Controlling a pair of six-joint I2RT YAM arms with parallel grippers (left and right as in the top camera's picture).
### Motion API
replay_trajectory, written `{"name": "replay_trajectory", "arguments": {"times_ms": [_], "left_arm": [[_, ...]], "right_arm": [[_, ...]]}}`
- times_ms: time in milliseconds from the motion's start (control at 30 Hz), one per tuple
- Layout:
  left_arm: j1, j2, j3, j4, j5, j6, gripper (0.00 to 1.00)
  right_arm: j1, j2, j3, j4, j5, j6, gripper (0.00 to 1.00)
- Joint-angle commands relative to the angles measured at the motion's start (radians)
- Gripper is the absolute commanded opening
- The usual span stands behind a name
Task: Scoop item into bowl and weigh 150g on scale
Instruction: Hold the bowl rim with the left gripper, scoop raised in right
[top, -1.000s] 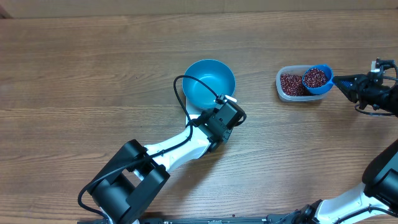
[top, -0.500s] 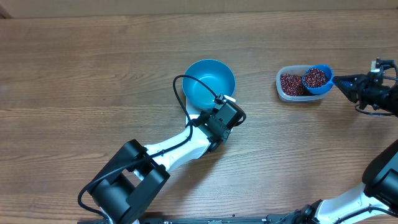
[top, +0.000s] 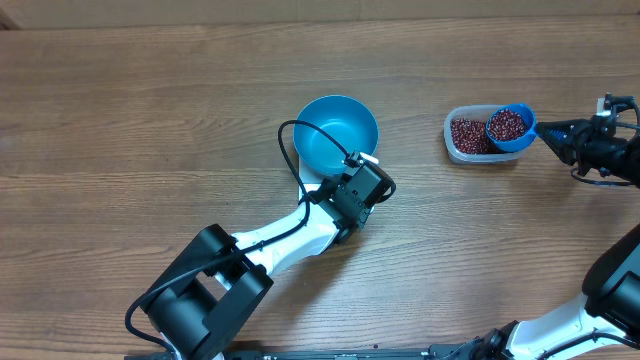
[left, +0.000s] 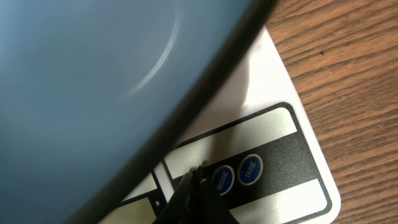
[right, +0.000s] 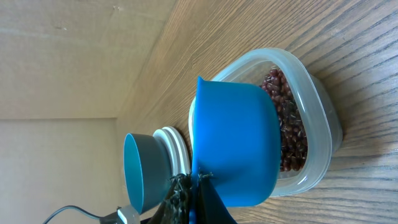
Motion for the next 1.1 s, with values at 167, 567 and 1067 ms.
{"name": "replay_trajectory", "arguments": {"times_ms": [167, 567, 1067], "left_arm": [[0.006, 0.026, -0.007, -0.006, -0.021, 0.018, 0.04], [0.006, 0.039, -0.009, -0.007, -0.021, 0.018, 0.05], [0.012, 0.075, -0.009, 0.013, -0.021, 0.011, 0.05]], "right_arm": [[-0.001, 0.001, -0.005, 0.006, -0.027, -0.008, 0.04], [-0.001, 0.001, -0.005, 0.006, -0.027, -0.008, 0.04], [-0.001, 0.001, -0.005, 0.006, -0.026, -0.008, 0.04]]}}
